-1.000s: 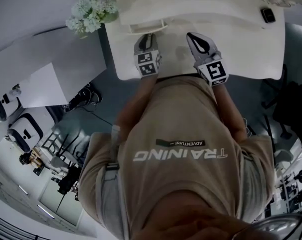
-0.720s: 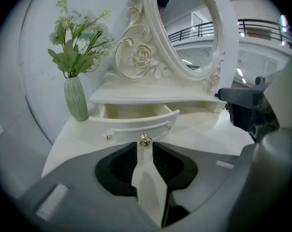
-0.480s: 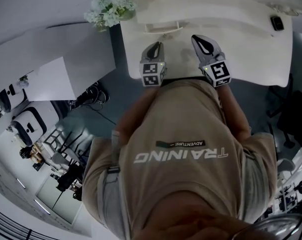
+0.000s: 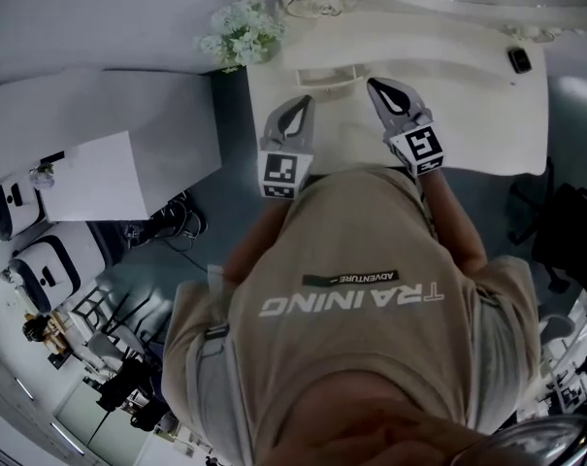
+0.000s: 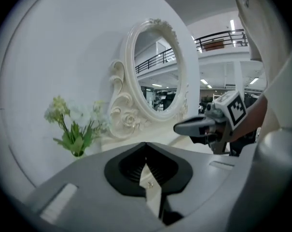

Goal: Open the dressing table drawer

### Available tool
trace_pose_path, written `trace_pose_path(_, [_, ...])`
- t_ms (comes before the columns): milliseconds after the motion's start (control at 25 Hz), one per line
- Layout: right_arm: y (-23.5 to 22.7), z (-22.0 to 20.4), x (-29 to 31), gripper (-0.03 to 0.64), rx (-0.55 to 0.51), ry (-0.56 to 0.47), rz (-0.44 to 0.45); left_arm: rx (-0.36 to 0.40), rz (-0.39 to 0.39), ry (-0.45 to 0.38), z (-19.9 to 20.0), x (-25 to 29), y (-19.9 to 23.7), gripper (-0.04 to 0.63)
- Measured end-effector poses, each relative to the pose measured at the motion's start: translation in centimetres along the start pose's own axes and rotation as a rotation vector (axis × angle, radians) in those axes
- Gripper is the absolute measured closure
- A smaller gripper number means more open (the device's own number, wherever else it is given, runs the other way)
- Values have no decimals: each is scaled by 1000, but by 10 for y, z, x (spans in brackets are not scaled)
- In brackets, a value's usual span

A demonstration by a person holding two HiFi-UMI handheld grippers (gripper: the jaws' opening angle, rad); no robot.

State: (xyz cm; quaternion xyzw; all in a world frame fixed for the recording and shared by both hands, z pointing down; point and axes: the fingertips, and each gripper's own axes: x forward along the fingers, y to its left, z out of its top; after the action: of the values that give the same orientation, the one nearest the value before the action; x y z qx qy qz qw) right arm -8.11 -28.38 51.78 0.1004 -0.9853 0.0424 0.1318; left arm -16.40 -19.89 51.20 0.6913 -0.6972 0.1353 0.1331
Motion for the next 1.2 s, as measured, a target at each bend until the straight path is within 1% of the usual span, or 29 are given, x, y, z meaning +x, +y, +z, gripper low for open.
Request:
trace_pose_path(120, [4,16,-4,614,8,-9,-25,46,-12,-99,45,-19,8,588])
trace_pose_path(200, [6,34,-7,614,42,-35,-41,57,-34,-116,63,-30,14,588])
trace_pose_path(280, [8,52,-10,614,66,-66,-58,39,-54,-108,73,-38,23,588])
trace_pose_path(360, [3,71,-11,614,51,-95,-69,37,-54,-115,87,-40,33,588])
trace_pose_path(440, [-1,87,-11,614,15,-115,-69,39,-46,-144,103,-42,41,588])
trace_pose_path(560, [1,109,-12,614,-30,-144,-49,70,-13,-193,121,-52,57,588])
trace_pose_path(640, [4,122,-17,614,-48,-161,-37,95,13,-213,129,-58,68,588])
trace_pose_path(680, [4,129,-20,614,-58,-169,-36,95,23,-218,132,-59,74,588])
trace_pose_path(800, [1,150,-30,614,-101,-198,-43,84,59,-234,141,-63,89,588])
trace_pose_path(920, [-2,157,-42,614,-98,-205,-69,44,97,-256,145,-71,95,588])
trace_pose_path(1000, [-3,156,-50,614,-85,-196,-92,22,102,-267,145,-76,91,588])
trace_pose_path(1200, [-4,156,-59,614,-105,-185,-118,19,90,-284,147,-80,80,588])
